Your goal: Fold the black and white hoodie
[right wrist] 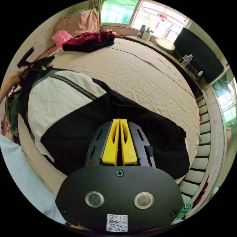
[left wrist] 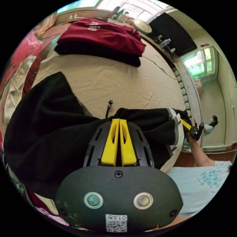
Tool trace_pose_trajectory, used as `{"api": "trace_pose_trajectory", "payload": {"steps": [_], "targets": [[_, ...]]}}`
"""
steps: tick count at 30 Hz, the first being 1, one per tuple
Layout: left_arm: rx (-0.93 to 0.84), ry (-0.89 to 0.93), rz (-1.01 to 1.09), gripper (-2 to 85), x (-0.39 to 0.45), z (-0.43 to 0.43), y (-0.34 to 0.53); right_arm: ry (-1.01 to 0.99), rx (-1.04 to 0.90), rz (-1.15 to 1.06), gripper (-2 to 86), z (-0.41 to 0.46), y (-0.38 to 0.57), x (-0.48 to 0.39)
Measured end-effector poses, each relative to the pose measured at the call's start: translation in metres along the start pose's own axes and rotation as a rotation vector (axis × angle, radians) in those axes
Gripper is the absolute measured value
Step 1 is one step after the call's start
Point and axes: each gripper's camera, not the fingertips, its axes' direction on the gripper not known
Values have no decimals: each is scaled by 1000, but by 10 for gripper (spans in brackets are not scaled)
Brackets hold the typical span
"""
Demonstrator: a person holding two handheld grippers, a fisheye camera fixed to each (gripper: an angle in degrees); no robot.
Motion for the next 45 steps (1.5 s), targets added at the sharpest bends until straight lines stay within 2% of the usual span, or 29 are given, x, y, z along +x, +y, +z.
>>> {"api": "trace_pose_trajectory", "payload": {"steps": [1, 3, 4, 6, 8, 12, 14, 16, 17, 21, 24, 28, 30, 35, 39, 42, 43, 45], "targets": [[65, 18, -62, -5, -17, -11, 15, -81, -13, 56, -2, -5, -1, 14], [152, 50, -39, -4, -23, -29, 35, -159, 43, 108, -2, -27, 4, 33], [191, -4, 14, -4, -14, -40, 46, -142, 122, 152, -2, -48, 14, 43], [215, -59, 159, -4, 17, -47, 58, -42, 155, 244, -2, -71, 30, 61], [212, -32, 296, -4, 61, -35, 67, 116, 157, 387, -1, -83, 52, 88], [101, 51, 702, -3, 199, 48, 90, 143, 86, 422, -1, -69, 65, 111], [44, -29, 797, -3, 242, 92, 101, 212, -53, 394, -1, -38, 64, 115], [-114, -182, 864, -3, 259, 160, 109, 140, -138, 388, -1, -7, 69, 121], [-137, -193, 866, -3, 256, 173, 111, 127, -57, 407, -1, -5, 74, 125], [-135, -30, 733, -2, 210, 193, 103, 22, -48, 453, -1, -4, 71, 148], [-143, -43, 722, -2, 207, 191, 108, -62, 3, 470, -2, -31, 83, 166], [9, -71, 790, -2, 226, 168, 134, -10, 121, 624, -2, -85, 134, 185], [18, -64, 817, -2, 232, 176, 142, -28, 138, 580, -2, -90, 141, 174], [-116, -224, 855, -2, 233, 241, 150, 25, -59, 377, 0, -26, 124, 131], [-123, -213, 754, -3, 224, 253, 146, -54, -53, 459, -2, -34, 130, 155], [33, -233, 763, -3, 229, 223, 164, 59, 79, 421, -2, -86, 136, 144], [96, -247, 781, -3, 234, 217, 174, 61, 138, 382, -2, -102, 135, 128], [93, -298, 823, -3, 245, 228, 182, -5, 211, 274, -2, -116, 128, 93]]}}
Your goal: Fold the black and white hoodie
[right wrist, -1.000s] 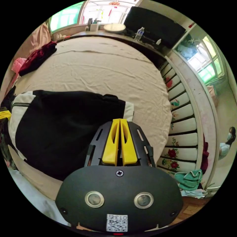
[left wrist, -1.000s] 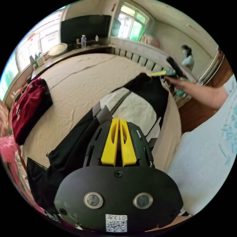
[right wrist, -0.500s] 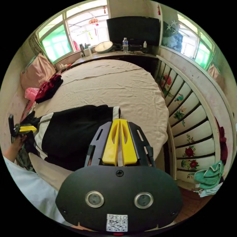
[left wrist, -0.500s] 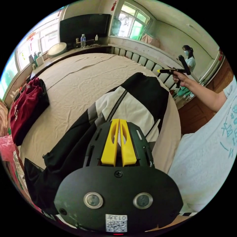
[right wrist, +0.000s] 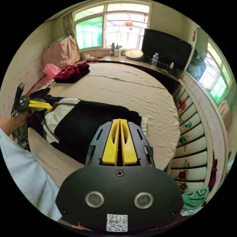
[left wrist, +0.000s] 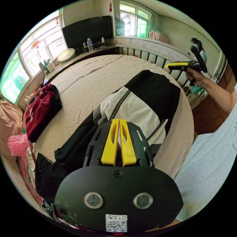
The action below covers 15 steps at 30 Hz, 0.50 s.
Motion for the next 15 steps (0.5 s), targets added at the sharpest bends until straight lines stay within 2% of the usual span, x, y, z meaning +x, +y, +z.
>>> {"api": "trace_pose_trajectory", "payload": {"steps": [2, 4, 6, 9, 11, 12, 15], "targets": [[-72, -60, 46, -3, 16, 24, -4, -33, -16, -193, -2, 8, 2, -58], [-158, -115, 92, -2, 30, 64, -2, 26, -86, -298, -1, 32, 10, -91], [-122, -160, 102, -2, 35, 77, 4, 48, -204, -362, -1, 68, 23, -105], [-157, -149, 81, -3, 29, 86, -3, 44, -65, -321, -1, 82, 48, -98], [-184, -147, 60, -3, 25, 81, -9, -38, -141, -290, -2, 75, 40, -80], [-163, -175, 27, -3, 23, 69, -7, -49, -145, -276, -2, 70, 37, -75], [-75, -254, -59, -3, 20, 32, 19, -48, 7, -223, -2, 26, 29, -60]]}}
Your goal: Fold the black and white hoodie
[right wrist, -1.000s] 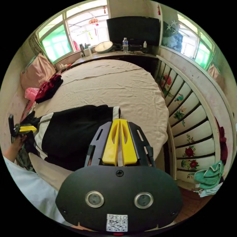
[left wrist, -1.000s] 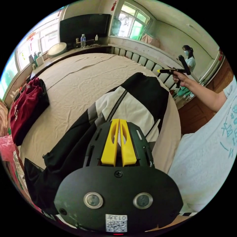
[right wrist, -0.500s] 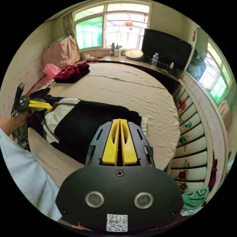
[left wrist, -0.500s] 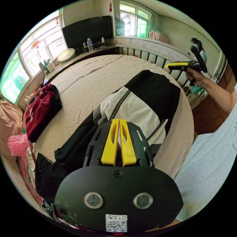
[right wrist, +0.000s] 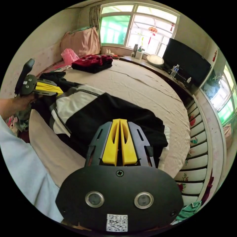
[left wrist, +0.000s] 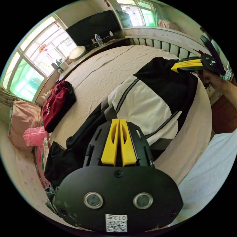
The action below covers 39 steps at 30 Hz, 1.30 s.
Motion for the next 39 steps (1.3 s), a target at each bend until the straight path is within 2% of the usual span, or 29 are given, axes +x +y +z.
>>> {"api": "trace_pose_trajectory", "payload": {"steps": [4, 8, 10, 11, 13, 17, 18, 21, 24, 26, 30, 33, 35, 39], "targets": [[-40, -90, -74, -3, -17, -16, 60, -95, 86, -83, -2, -24, -25, -25], [-152, -71, -115, -3, -44, 8, 105, -94, -41, -162, -1, 15, -37, -51], [-240, 21, -120, -2, -60, 44, 125, -77, -175, -180, -1, 49, -31, -53], [-163, 20, -130, -2, -65, 40, 128, -70, -206, -202, -1, 67, -20, -53], [-139, 28, -119, -2, -75, 44, 130, -51, -100, -213, 0, 66, -10, -48], [-133, 89, -157, 1, -102, 36, 132, -55, -267, -302, 5, 68, -38, -36], [-82, 72, -204, 3, -119, 20, 141, -71, -266, -284, 6, 63, -46, -30], [55, -88, -427, 21, -187, -27, 181, -140, -46, -194, 22, 18, -88, -8], [54, -168, -686, 77, -280, -32, 237, -223, 102, -236, 69, 7, -148, -21], [27, -120, -826, 84, -336, -20, 271, -370, 140, -302, 89, 25, -206, -53], [118, 72, -1047, 127, -421, 11, 327, -578, 139, -451, 100, 63, -290, -131], [105, 192, -1049, 137, -456, 39, 335, -746, 52, -548, 104, 102, -350, -198], [94, 259, -1056, 137, -470, 56, 342, -852, -71, -615, 106, 133, -389, -240], [107, 346, -1022, 134, -489, 73, 350, -922, -198, -593, 123, 169, -430, -270]]}}
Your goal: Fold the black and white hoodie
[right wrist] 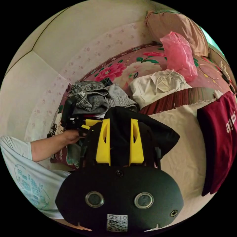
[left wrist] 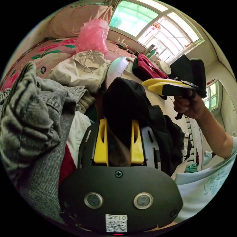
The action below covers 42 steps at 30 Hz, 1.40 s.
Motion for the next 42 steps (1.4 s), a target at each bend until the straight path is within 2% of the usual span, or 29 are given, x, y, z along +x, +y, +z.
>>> {"api": "trace_pose_trajectory", "payload": {"steps": [4, 6, 8, 12, 17, 21, 23, 26, 30, 34, 37, 39, 42], "targets": [[-35, 48, -18, 95, -22, 6, -6, -59, -109, 36, 134, 23, -22, 12], [-10, 34, 2, 37, -21, -1, -5, -54, -182, 36, 117, 35, -22, 13], [38, 53, 41, 22, -16, -12, -1, -46, -238, 36, 66, 39, -15, 14], [104, 26, 99, 9, -4, -33, 14, -65, -181, -25, 21, 11, 1, 7], [224, 36, 176, 4, 16, -80, 40, 115, -26, -211, 10, -80, 43, -34], [306, 89, 424, 3, 82, -131, 73, 151, 63, -383, 9, -149, 98, -73], [293, 88, 545, 3, 127, -144, 89, 247, 77, -487, 8, -182, 146, -108], [252, 59, 725, 3, 205, -142, 129, 367, 49, -529, 8, -205, 213, -143], [227, 7, 902, 4, 295, -87, 190, 511, -30, -411, 8, -201, 294, -162], [128, 14, 1070, 5, 351, 7, 239, 578, -112, -168, 8, -162, 381, -151], [-8, -5, 1179, 5, 367, 77, 270, 611, -113, -3, 8, -126, 429, -143], [-79, -36, 1219, 6, 369, 107, 281, 686, -180, 87, 9, -105, 450, -139], [-164, -40, 1265, 7, 361, 136, 292, 630, -157, 179, 22, -111, 469, -144]]}}
